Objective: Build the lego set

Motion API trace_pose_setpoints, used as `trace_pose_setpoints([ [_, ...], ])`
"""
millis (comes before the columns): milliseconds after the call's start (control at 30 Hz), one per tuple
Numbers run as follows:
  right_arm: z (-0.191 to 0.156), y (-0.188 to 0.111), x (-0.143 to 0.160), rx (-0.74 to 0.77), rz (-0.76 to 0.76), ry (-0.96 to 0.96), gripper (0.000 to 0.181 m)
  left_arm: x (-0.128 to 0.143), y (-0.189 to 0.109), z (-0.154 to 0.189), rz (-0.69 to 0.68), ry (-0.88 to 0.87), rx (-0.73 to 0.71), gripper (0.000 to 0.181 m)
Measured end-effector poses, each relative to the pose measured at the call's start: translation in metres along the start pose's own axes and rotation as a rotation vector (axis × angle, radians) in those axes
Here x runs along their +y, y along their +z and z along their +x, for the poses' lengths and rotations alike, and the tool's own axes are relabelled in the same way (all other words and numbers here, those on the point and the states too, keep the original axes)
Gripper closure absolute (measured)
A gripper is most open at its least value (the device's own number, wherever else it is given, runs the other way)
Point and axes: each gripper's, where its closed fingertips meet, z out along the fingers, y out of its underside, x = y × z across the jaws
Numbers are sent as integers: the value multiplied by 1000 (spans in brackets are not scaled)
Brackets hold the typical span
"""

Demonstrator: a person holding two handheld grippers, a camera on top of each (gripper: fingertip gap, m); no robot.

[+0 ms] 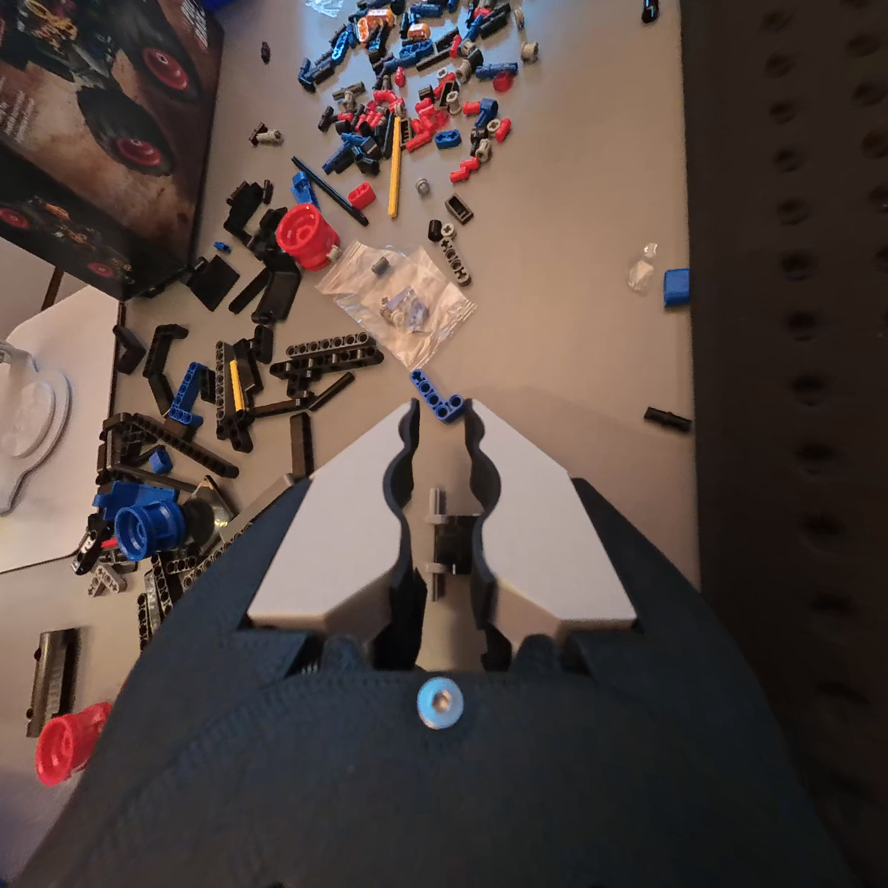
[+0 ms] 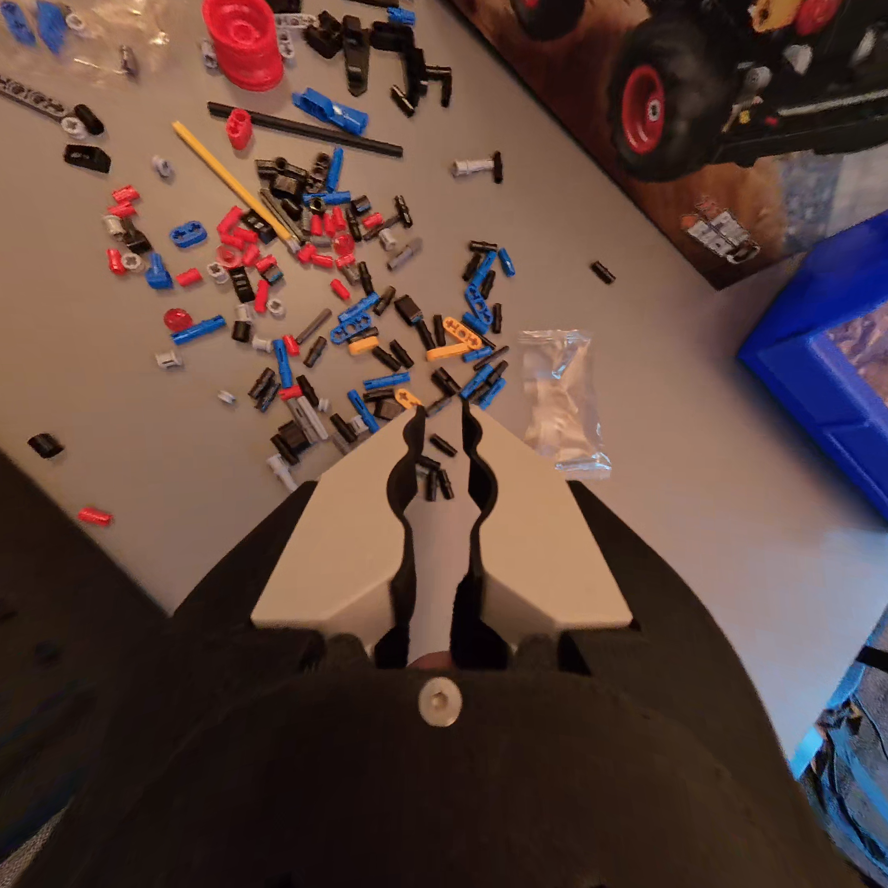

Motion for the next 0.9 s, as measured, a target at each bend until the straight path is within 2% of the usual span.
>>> trace_pose_setpoints([
  [167,-45,22,-46,-141,117,-3,169,-1,2,-4,10,-3,-16,165],
  [333,-79,62,-79,-218,123,32,167,-1,2,-4,15,-2,-25,165],
  [567,-79,86,-78,-195,55,53,166,-1,2,-4,27,3,-18,165],
  [900,-80,92,-83,-231,49,79,167,-5,0,-6,41,4,-25,165],
])
